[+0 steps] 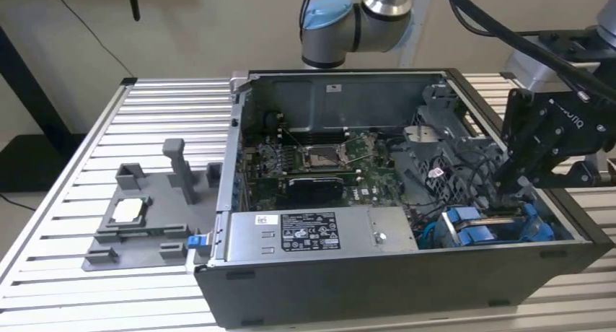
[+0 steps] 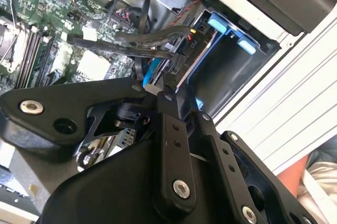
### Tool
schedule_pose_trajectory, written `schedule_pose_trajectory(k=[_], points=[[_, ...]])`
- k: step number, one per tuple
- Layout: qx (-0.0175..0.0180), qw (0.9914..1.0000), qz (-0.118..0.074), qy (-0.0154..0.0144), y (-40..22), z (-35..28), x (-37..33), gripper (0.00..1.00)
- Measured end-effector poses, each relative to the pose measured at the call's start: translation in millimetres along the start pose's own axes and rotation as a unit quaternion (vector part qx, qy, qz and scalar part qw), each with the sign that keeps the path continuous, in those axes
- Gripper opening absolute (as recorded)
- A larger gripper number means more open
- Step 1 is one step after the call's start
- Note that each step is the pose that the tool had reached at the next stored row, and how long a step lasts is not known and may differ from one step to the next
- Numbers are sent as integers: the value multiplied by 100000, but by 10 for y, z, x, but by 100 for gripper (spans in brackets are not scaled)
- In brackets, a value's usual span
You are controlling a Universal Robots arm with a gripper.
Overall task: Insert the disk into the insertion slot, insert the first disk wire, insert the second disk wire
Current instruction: 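Insert the second disk wire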
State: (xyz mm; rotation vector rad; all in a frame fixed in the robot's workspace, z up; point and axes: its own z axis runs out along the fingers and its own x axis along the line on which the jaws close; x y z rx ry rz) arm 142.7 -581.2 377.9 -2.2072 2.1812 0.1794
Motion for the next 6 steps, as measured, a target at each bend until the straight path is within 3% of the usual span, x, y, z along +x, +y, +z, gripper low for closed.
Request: schedule_pose_trajectory(k=[6], points=[[-1,100000,3,-3,1,-13,-1,24]])
